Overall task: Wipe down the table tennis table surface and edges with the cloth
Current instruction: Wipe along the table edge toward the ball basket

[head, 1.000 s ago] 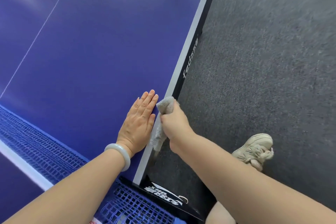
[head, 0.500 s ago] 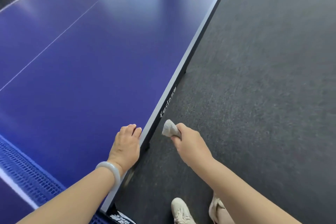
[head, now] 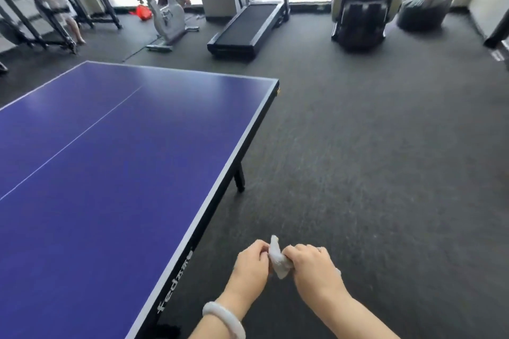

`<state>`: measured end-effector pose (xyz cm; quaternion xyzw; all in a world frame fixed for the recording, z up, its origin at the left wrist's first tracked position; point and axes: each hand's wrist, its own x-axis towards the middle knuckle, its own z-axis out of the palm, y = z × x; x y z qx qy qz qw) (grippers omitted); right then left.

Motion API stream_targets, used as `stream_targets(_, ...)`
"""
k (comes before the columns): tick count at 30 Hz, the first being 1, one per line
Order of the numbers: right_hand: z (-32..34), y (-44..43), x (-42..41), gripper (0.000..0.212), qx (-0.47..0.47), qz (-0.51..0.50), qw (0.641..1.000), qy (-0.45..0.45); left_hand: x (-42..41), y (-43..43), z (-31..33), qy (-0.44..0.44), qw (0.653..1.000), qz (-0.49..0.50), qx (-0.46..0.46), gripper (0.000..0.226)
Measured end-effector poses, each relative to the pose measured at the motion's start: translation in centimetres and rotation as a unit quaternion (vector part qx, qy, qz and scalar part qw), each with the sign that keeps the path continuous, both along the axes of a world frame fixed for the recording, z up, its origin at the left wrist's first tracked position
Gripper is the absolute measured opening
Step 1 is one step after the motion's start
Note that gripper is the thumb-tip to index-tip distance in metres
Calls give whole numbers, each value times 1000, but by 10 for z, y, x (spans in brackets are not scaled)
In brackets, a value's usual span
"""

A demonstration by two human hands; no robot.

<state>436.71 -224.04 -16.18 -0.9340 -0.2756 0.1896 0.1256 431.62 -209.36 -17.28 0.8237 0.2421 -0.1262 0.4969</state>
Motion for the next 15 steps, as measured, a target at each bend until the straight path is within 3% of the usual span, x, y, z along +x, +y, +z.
stream_targets(7, 42, -76, 166, 41, 11, -35, 998, -48, 148, -40, 36, -48, 995, 13, 81, 24)
stream_targets(12, 54, -68, 290, 16, 6, -21, 999, -31, 258, -12, 43, -43, 991, 25, 128, 24)
stream_targets(15, 56, -49, 370, 18, -12, -7, 999, -30, 334, 9, 34, -47, 989, 25, 137, 25)
